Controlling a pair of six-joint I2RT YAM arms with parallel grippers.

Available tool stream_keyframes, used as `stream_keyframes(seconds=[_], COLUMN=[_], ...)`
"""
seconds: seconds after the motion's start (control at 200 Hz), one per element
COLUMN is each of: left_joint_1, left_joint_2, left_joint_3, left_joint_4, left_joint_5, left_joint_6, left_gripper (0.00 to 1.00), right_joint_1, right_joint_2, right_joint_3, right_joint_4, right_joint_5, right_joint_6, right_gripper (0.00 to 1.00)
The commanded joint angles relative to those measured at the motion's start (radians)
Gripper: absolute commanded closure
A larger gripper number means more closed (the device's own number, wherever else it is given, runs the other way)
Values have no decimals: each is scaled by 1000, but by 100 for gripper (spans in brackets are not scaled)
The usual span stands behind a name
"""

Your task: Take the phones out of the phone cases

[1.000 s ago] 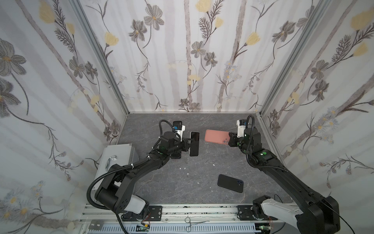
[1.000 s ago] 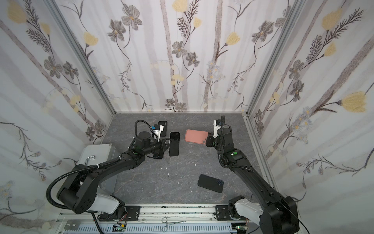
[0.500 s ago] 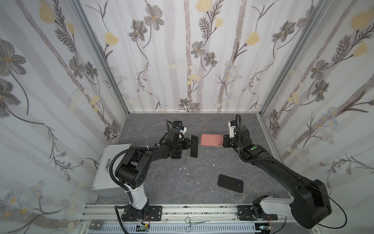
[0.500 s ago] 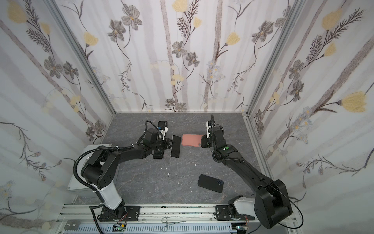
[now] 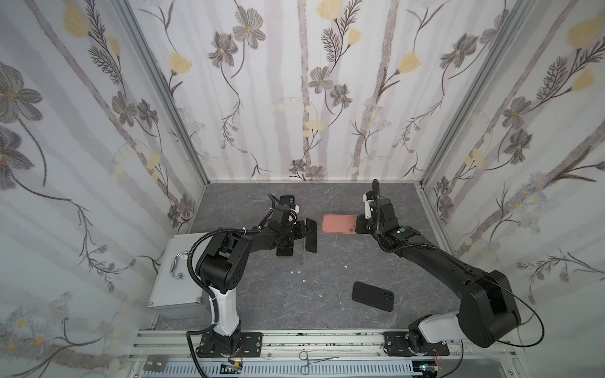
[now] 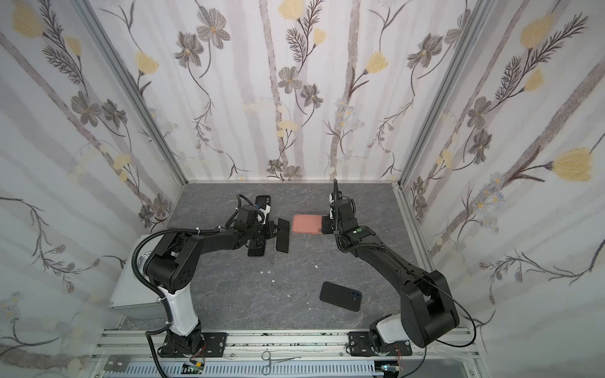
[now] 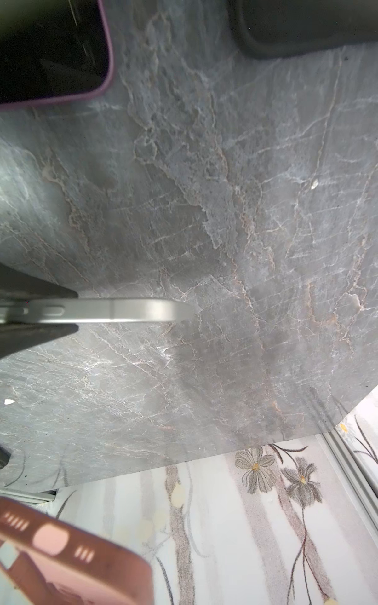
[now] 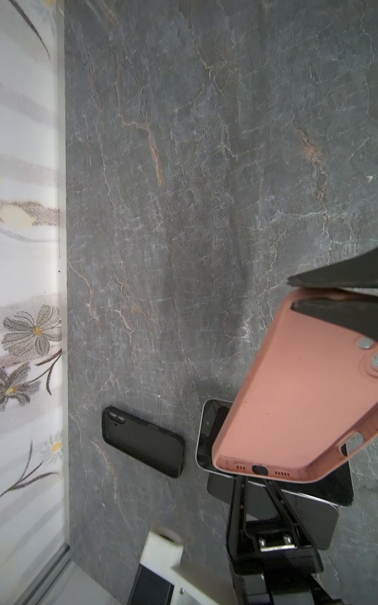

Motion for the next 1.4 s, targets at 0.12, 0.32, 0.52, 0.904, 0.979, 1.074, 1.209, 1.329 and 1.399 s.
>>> stream_keyframes(seconds=[0.12,0.32,0.52,0.904,0.979,1.074,1.209,1.329,1.399], left_joint_1=[6,11,13,14,14,14,14,14,14], left_joint_2=[35,62,87,39,34,37,47,57,61], left_joint_3=[32,64,90,17,6,2,5,11,11], left_joint_4=[-19,-39,-66,-85,-85,-85,-85,-84,-84], left_joint_5=[-15,-21,-32,-58,-64,-67,-69,-61,-60], left_joint_6=[-4,-14,-13,-11,-11,-11,-14,-14,-16], left_gripper=[100,100,100,100,100,100,100,96,83], right_joint_1=[7,14,21,66,75,79,80,80,81], right_joint_2=[62,121,219,326,338,354,380,396,405], right_joint_3=[24,62,140,204,213,225,245,253,259], right_joint_4=[-12,-50,-116,-119,-125,-133,-150,-150,-149], right_joint_5=[36,84,141,139,144,149,152,150,146], right_joint_6=[-7,-3,-13,-33,-34,-37,-38,-37,-35], right_gripper=[100,100,100,100,100,100,100,100,100])
